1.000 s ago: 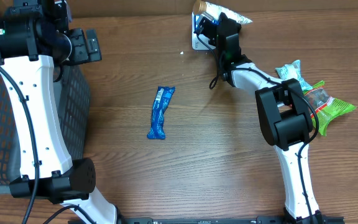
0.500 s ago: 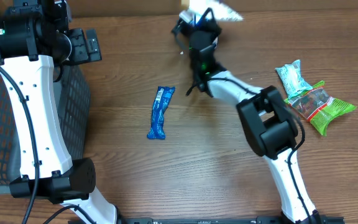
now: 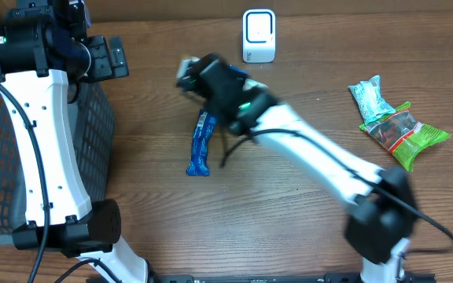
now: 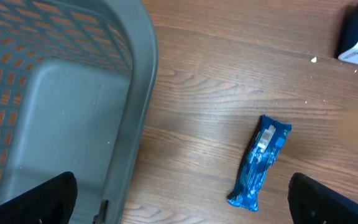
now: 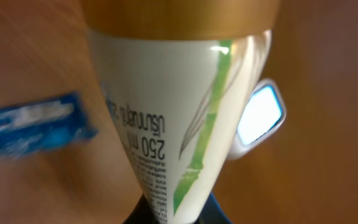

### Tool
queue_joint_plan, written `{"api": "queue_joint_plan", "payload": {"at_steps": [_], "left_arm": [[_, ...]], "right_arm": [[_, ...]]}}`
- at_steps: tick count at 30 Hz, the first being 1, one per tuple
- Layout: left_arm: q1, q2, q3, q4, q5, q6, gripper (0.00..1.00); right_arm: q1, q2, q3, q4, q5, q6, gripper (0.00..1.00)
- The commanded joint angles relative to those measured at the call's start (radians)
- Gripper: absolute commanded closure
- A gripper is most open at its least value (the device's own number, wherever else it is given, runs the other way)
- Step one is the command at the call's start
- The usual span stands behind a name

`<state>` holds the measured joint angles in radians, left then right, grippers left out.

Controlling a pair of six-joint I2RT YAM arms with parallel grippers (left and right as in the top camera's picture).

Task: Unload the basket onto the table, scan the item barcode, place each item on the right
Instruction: 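Carry the tube bottle to the right table edge and release it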

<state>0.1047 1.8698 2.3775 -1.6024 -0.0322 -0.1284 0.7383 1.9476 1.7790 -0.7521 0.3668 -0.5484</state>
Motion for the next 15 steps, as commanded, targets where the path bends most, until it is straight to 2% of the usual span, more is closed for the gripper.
{"api": "queue_joint_plan", "payload": {"at_steps": [1,4,6,11,15], "left_arm": [[-0.007,-0.026,0.015,0.003,0.007,-0.008,0.00],[-0.007,-0.026,0.015,0.003,0.007,-0.008,0.00],[-0.007,-0.026,0.015,0.003,0.007,-0.007,0.00],[-0.007,-0.026,0.015,0.003,0.007,-0.007,0.00],[-0.007,-0.026,0.015,0.003,0.007,-0.007,0.00]], "right_arm": [[-0.140,-0.151,0.021,-0.195,-0.257,0.367,0.96],[-0.256,-0.153,0.014,-0.403,-0.208,0.462,0.96],[-0.354,-0.140,-0.041,-0.455,-0.156,0.550,0.96],[-0.581,-0.121,-0.338,-0.250,-0.154,0.573,0.96],[-0.656,-0.120,-0.486,-0.110,-0.091,0.537,0.96]]}}
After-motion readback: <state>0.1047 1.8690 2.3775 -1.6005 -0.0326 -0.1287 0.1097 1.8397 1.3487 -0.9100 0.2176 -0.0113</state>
